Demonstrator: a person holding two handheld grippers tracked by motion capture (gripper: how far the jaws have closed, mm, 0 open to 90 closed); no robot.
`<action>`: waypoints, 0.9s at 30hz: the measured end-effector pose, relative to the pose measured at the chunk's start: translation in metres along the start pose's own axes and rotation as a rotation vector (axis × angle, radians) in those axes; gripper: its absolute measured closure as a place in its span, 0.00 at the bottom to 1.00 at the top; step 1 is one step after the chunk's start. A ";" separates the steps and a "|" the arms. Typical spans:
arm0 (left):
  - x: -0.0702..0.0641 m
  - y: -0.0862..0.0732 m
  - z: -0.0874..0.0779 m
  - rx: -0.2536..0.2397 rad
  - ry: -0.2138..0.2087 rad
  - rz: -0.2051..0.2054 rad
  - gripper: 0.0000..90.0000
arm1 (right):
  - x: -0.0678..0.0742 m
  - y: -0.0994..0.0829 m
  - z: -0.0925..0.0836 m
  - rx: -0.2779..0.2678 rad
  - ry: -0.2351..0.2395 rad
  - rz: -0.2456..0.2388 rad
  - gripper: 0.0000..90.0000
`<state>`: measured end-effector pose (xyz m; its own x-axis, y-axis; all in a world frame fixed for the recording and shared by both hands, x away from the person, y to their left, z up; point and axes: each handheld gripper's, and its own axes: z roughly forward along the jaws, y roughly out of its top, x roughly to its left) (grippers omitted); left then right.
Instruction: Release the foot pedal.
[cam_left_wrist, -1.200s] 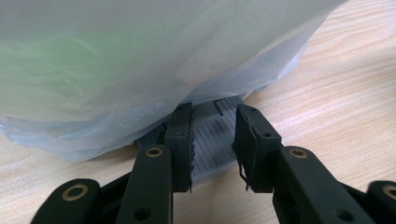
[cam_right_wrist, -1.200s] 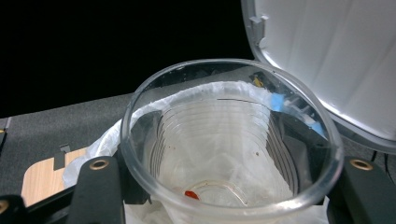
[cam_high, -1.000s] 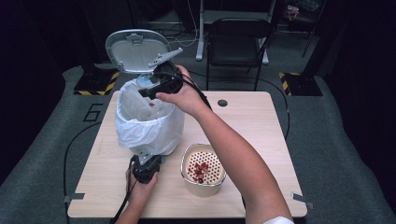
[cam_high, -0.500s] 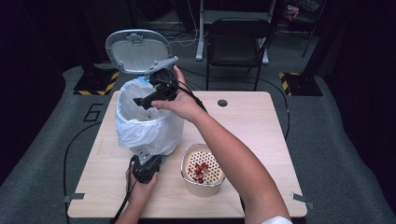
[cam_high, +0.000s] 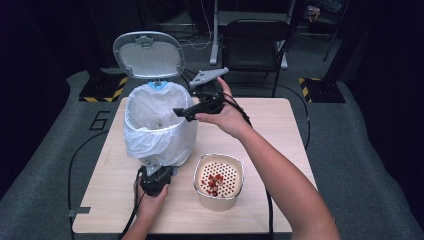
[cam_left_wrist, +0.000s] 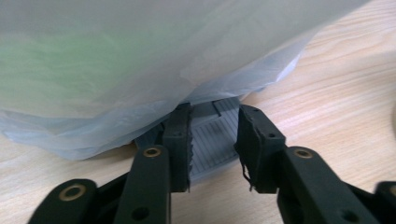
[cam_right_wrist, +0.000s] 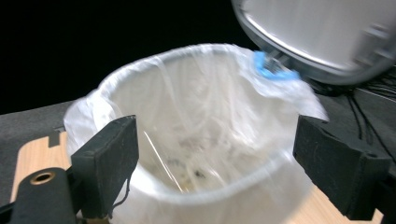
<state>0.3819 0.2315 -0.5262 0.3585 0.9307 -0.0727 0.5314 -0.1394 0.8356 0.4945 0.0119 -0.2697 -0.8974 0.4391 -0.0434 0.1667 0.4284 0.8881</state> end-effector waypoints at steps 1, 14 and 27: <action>0.000 0.000 0.000 0.000 -0.003 0.013 0.65 | -0.002 -0.004 -0.005 0.001 -0.006 0.015 0.16; 0.001 0.002 -0.016 0.024 -0.033 0.032 0.52 | -0.022 -0.048 -0.048 0.005 -0.122 0.047 0.17; 0.019 0.004 -0.048 0.054 -0.086 -0.011 0.51 | -0.025 -0.098 -0.079 0.012 -0.191 0.064 0.23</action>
<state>0.3539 0.2648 -0.4983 0.4153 0.9003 -0.1301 0.5758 -0.1495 0.8038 0.4679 -0.1034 -0.3199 -0.7909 0.6075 -0.0739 0.2270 0.4033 0.8864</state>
